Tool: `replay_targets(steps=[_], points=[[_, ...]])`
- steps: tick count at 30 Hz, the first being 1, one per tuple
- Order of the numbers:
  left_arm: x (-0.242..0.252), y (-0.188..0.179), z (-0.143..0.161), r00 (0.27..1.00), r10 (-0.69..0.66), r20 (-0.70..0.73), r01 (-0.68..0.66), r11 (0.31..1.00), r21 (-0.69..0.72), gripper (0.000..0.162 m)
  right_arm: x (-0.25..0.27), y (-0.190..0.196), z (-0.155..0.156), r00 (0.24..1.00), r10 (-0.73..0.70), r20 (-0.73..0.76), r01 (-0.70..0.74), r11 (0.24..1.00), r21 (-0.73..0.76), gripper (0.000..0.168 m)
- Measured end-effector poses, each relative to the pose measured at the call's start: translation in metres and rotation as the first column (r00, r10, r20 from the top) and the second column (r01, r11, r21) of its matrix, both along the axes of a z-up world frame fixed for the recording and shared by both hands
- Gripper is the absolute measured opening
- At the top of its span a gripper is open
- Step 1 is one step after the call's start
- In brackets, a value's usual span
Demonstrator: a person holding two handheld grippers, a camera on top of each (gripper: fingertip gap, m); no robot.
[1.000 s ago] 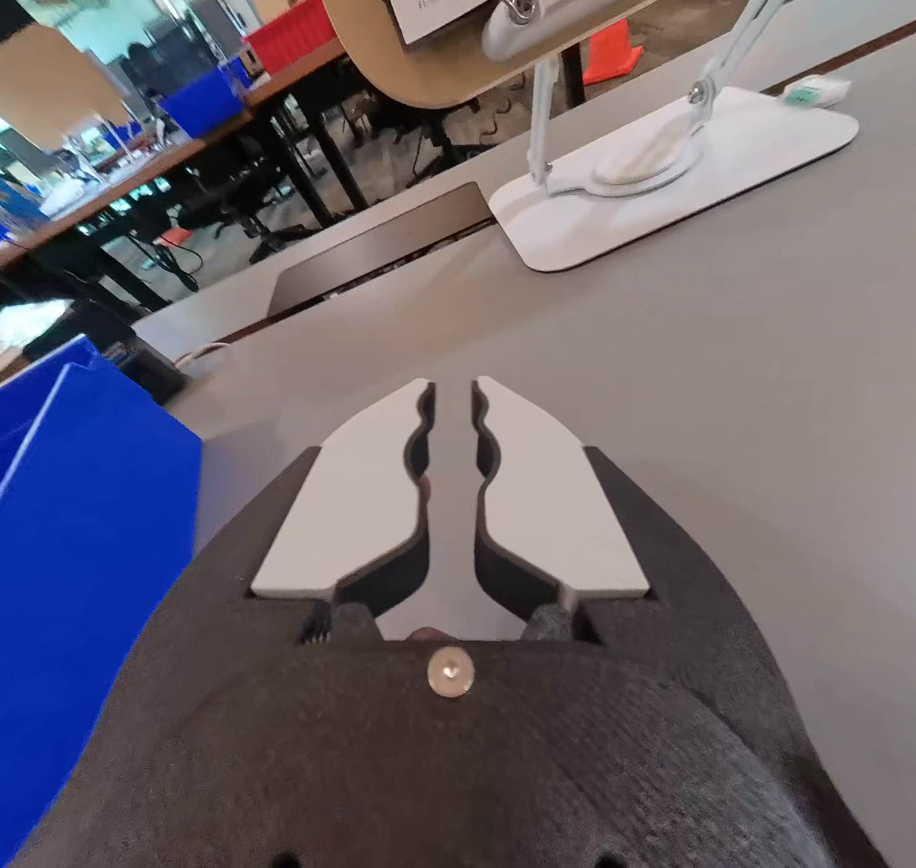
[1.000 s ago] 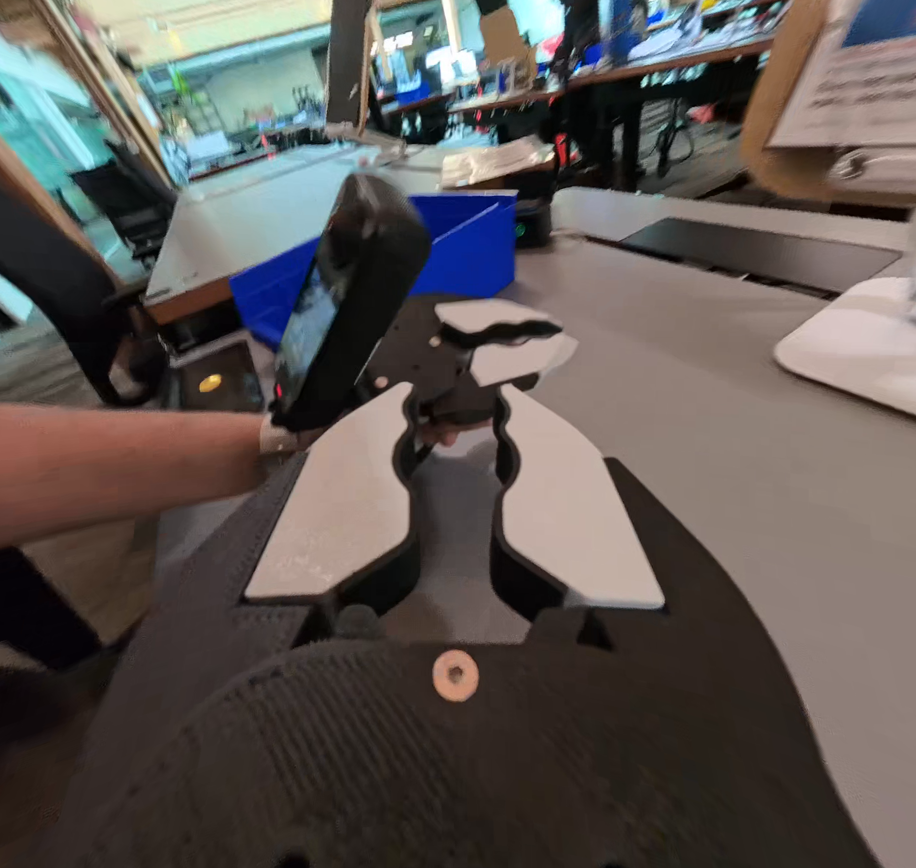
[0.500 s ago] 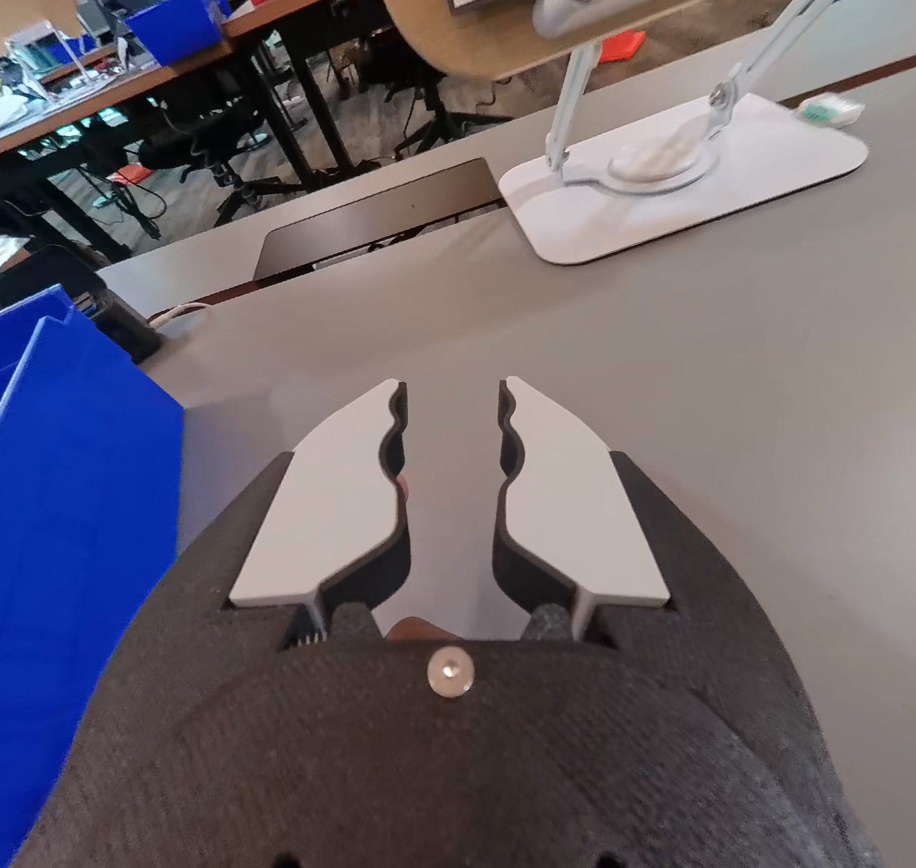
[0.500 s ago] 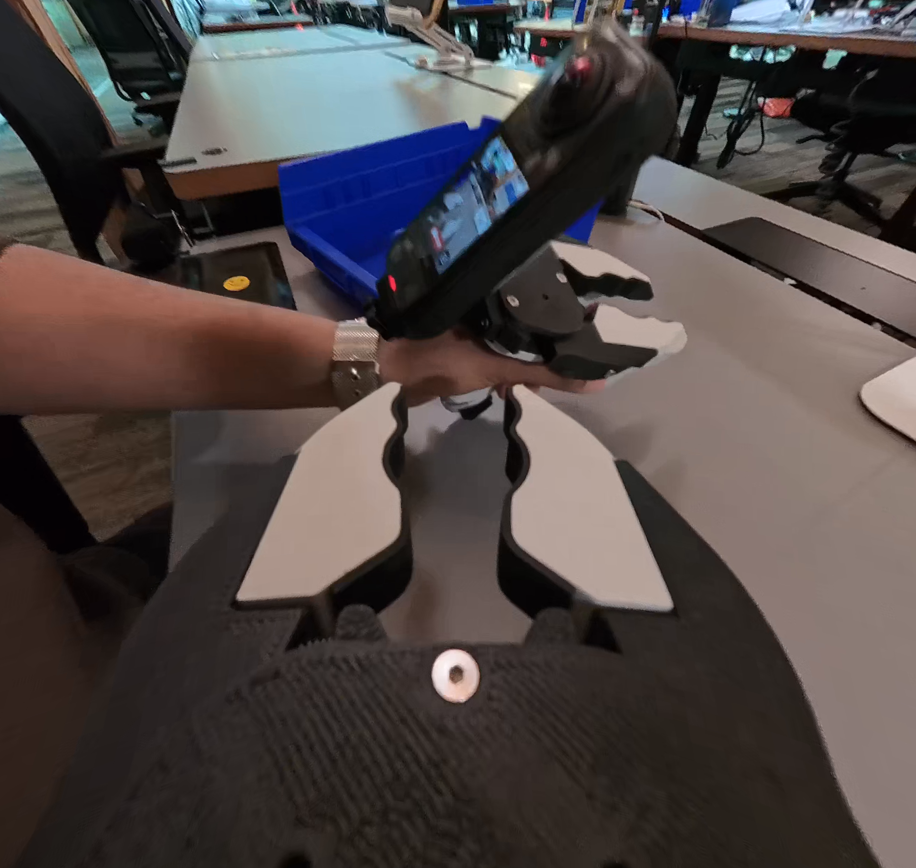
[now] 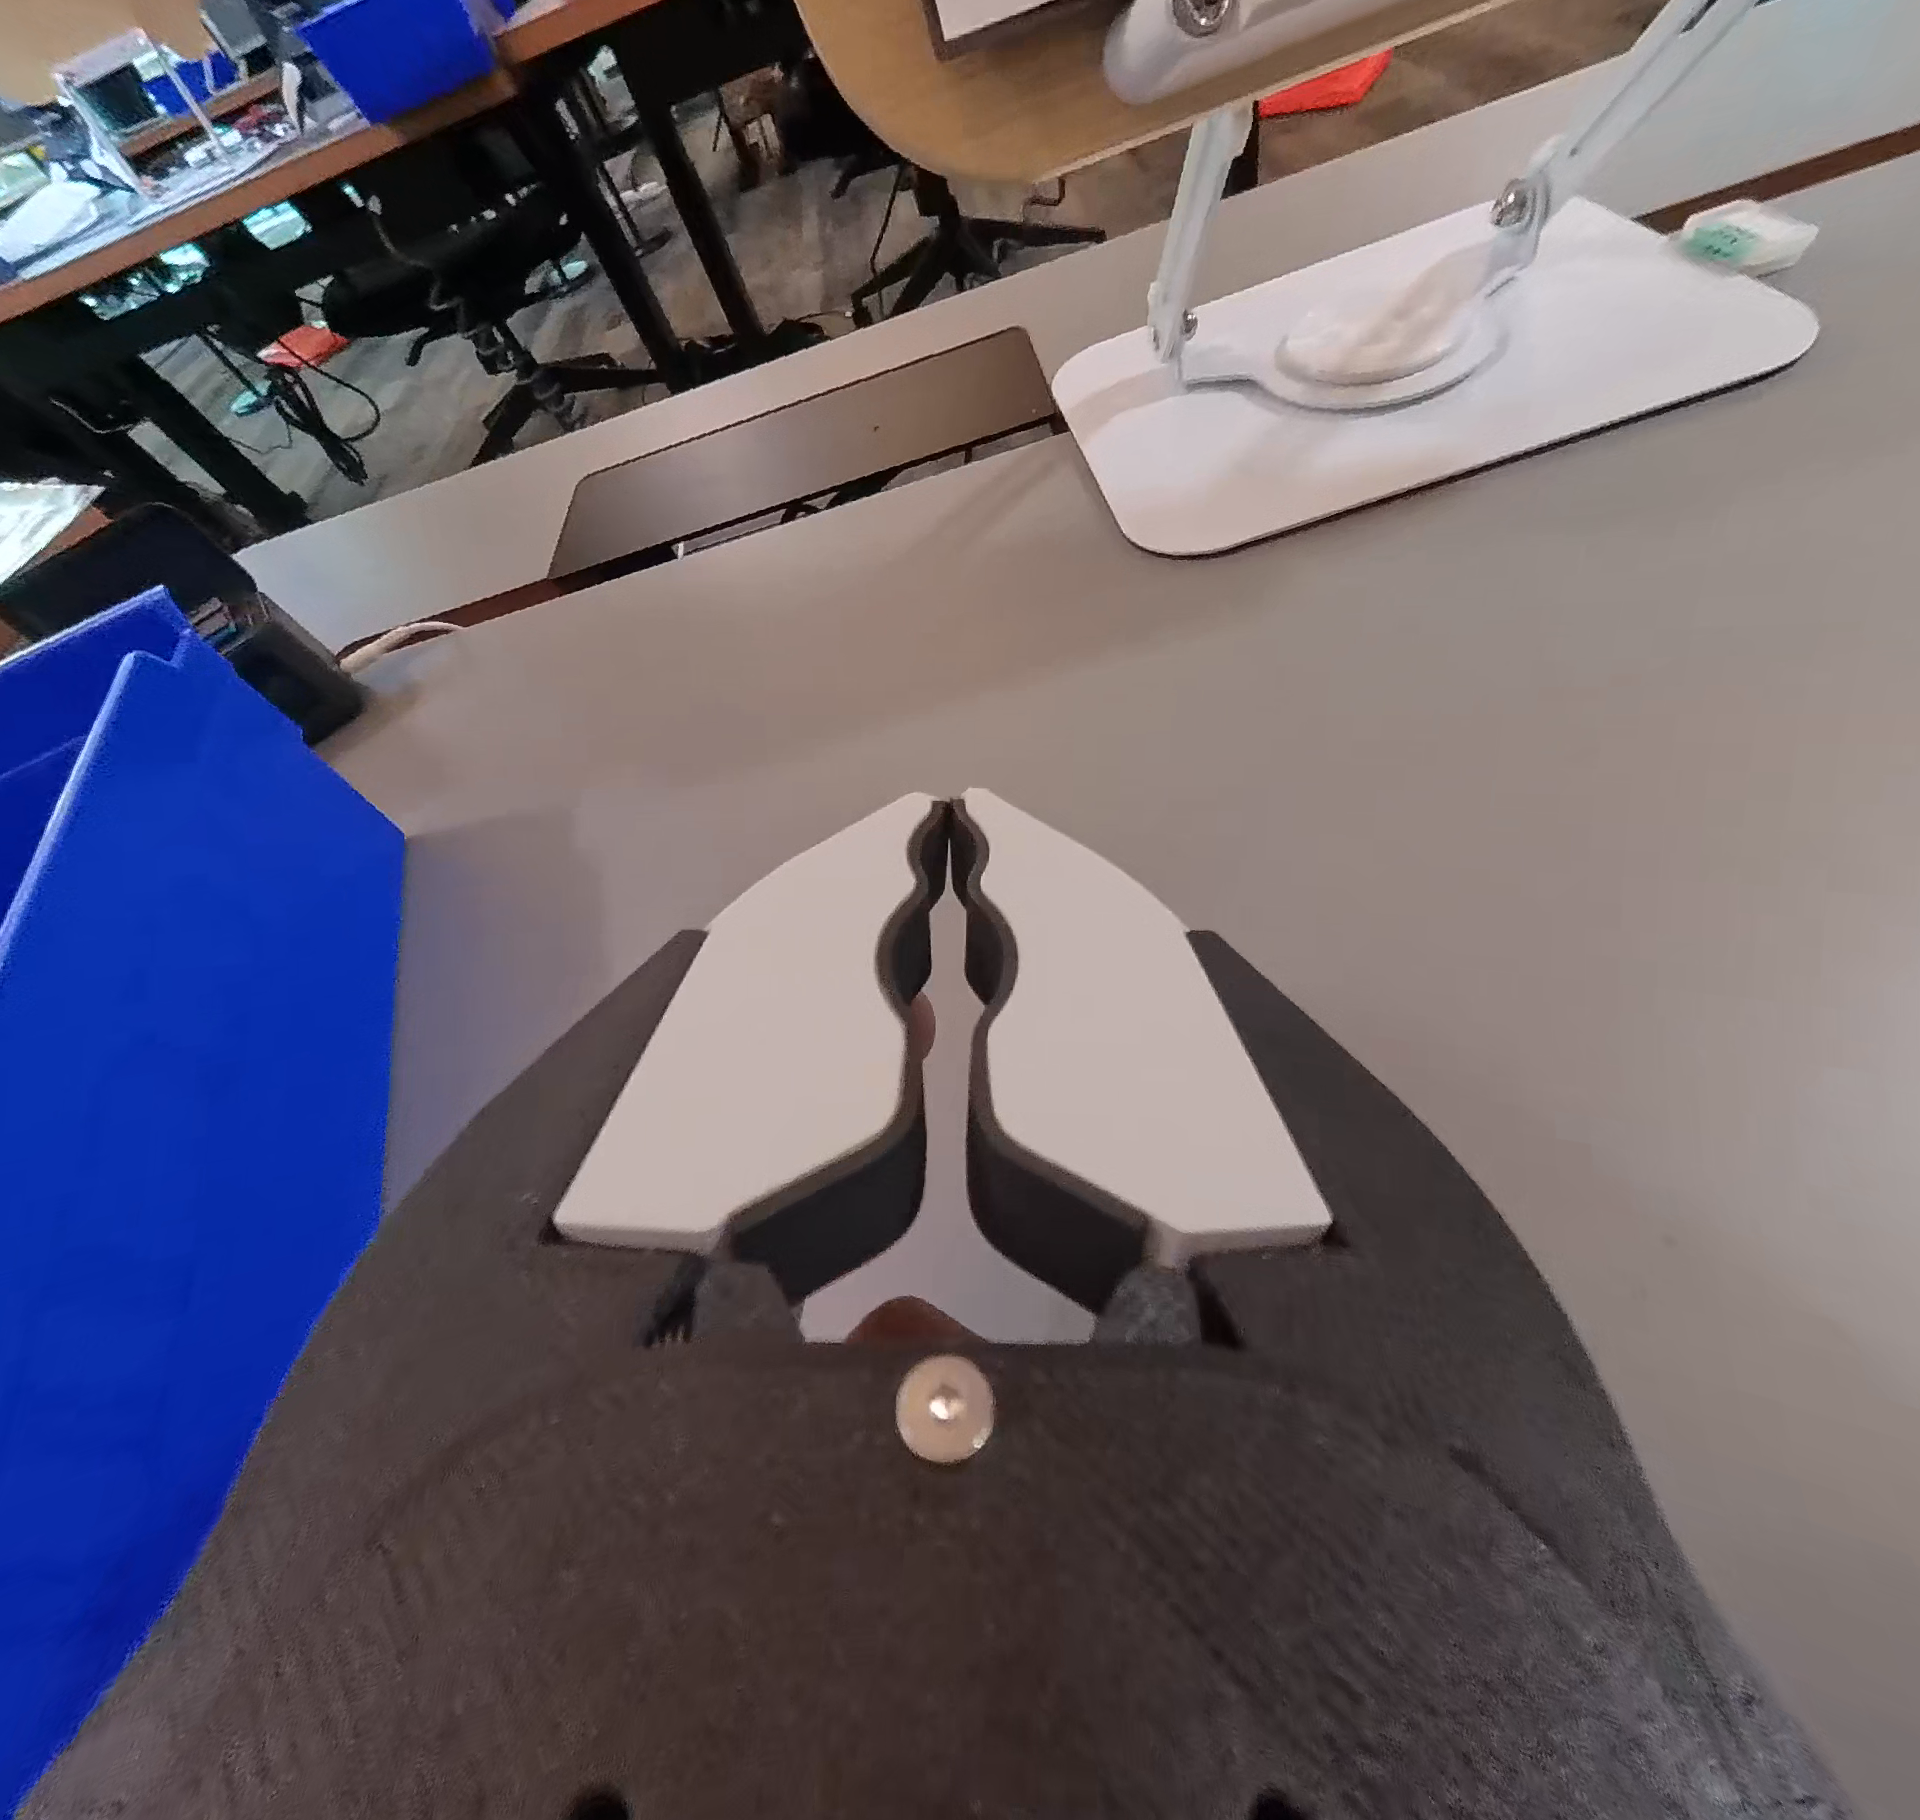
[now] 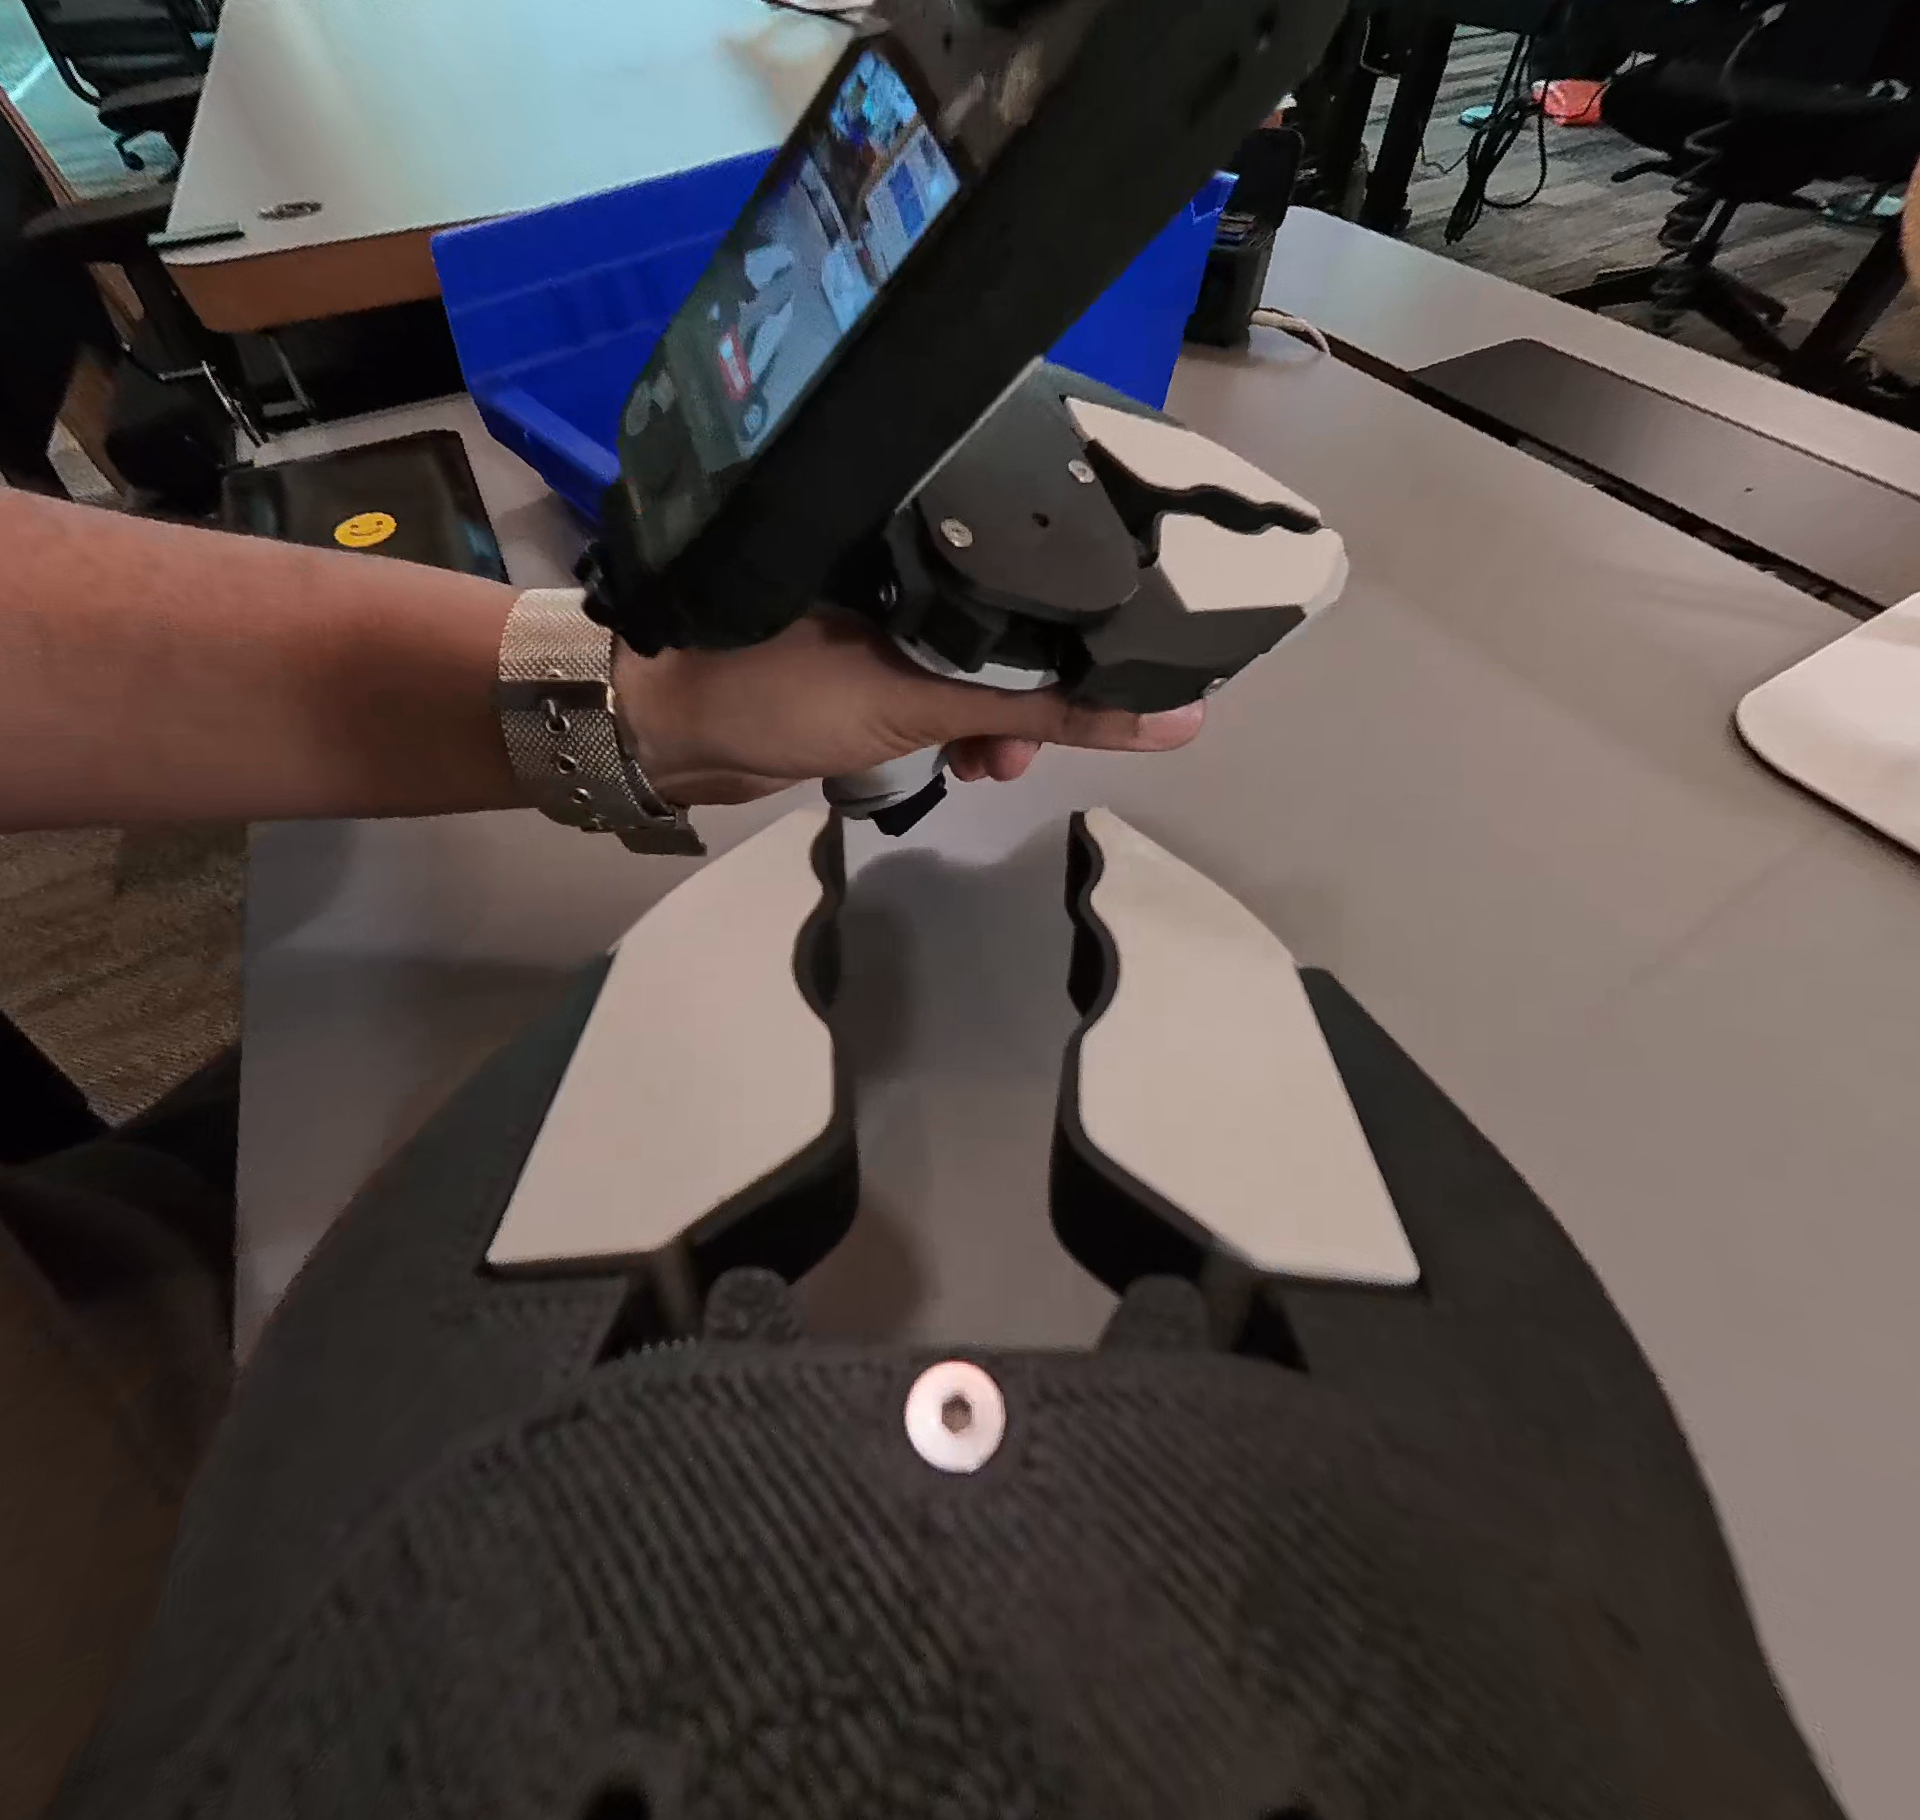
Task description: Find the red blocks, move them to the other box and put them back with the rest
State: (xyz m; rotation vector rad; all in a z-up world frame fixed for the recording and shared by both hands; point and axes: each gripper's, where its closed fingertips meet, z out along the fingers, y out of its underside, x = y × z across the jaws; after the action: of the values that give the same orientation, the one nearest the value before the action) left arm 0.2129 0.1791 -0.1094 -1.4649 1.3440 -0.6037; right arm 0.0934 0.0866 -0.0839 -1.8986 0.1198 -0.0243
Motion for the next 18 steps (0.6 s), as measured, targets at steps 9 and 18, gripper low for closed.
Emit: replay_targets(steps=[9, 18], points=[[-0.004, 0.011, 0.015, 0.986, 0.135, 0.096, -0.143, 0.986, 0.086, 0.001, -0.034, 0.005, 0.027, 0.934, 0.149, -0.324, -0.086, 0.976, 0.202, 0.045], [-0.008, 0.009, 0.026, 0.961, 0.191, 0.199, -0.200, 0.980, 0.023, 0.001, -0.032, 0.005, 0.034, 0.829, 0.162, -0.535, -0.005, 0.960, 0.282, 0.033]])
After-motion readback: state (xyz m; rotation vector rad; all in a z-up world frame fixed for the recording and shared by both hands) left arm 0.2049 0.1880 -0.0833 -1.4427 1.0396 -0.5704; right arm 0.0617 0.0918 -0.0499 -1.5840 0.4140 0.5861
